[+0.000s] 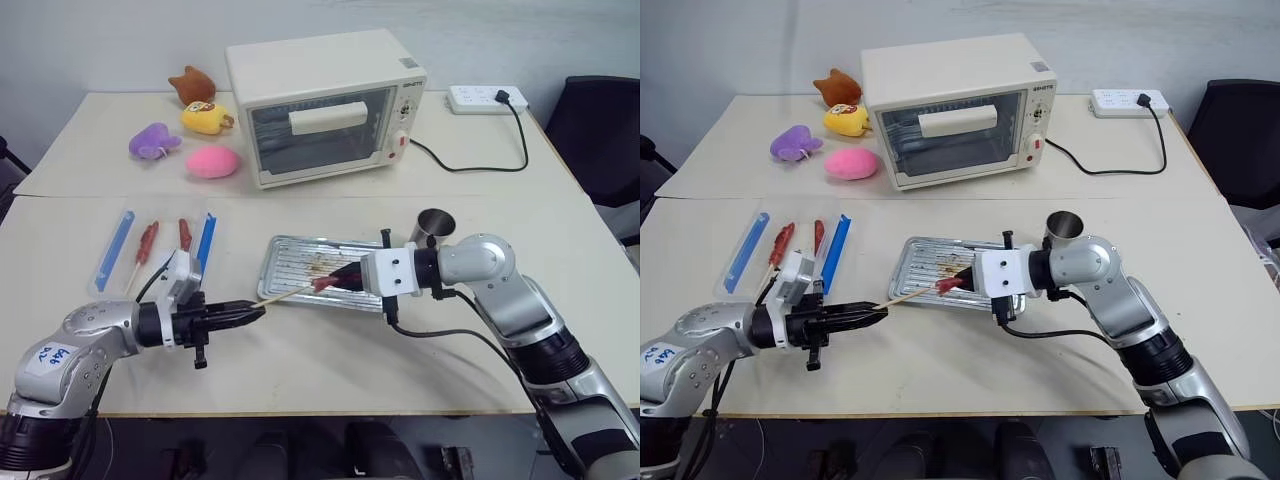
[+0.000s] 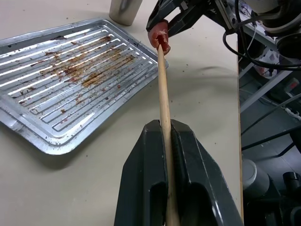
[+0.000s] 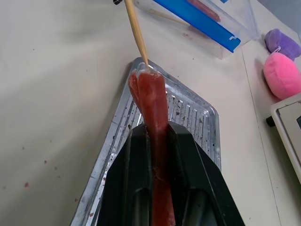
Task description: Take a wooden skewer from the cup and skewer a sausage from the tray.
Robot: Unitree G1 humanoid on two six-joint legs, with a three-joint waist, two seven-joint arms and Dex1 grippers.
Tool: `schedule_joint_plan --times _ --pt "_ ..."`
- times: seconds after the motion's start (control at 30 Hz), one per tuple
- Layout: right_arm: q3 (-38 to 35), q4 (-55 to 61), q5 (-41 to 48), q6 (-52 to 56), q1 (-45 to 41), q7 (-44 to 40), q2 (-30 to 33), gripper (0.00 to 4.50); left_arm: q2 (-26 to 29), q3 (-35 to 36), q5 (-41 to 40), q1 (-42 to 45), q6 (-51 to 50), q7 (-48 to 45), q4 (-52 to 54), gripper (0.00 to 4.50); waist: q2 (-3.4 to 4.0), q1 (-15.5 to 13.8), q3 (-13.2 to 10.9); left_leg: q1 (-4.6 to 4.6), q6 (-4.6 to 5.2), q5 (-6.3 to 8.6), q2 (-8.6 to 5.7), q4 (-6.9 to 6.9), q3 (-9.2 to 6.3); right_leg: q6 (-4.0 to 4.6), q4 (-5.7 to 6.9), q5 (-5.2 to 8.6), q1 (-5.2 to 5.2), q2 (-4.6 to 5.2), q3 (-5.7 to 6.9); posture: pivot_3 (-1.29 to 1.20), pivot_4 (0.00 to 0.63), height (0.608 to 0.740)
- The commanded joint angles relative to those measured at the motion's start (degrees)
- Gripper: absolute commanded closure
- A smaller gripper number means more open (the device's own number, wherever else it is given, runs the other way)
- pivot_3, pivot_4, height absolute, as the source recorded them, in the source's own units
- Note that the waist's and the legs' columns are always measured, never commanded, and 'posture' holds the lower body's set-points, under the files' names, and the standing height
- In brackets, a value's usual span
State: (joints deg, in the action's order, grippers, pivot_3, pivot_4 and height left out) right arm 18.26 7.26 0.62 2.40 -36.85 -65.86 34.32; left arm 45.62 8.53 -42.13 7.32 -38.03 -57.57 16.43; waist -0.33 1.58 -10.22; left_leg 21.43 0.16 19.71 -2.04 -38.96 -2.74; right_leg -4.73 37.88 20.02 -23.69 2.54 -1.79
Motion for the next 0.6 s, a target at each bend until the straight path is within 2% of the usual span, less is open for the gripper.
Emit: schedule_joint_plan --times 0.03,0.6 --pt "-0.5 1.0 0.4 -1.2 -1.3 -0.3 0.4 4.24 0.0 1.1 0.0 0.2 0.3 0.1 0.5 4.5 0.0 0.0 0.0 0.0 0.0 0.0 0.0 0.0 0.0 0.0 0.0 0.0 0.0 0.0 0.0 0.0 0.15 0.74" --pt "-0.1 1.1 0.2 -0.8 -1.7 -0.7 -0.1 4.24 -1.2 -0.6 0.3 1.6 0.5 -0.4 -0.1 4.5 0.0 0.0 0.0 0.0 0.0 0.0 0.0 -0.02 0.0 0.0 0.02 0.0 0.0 0.0 0.0 0.0 0.15 0.74"
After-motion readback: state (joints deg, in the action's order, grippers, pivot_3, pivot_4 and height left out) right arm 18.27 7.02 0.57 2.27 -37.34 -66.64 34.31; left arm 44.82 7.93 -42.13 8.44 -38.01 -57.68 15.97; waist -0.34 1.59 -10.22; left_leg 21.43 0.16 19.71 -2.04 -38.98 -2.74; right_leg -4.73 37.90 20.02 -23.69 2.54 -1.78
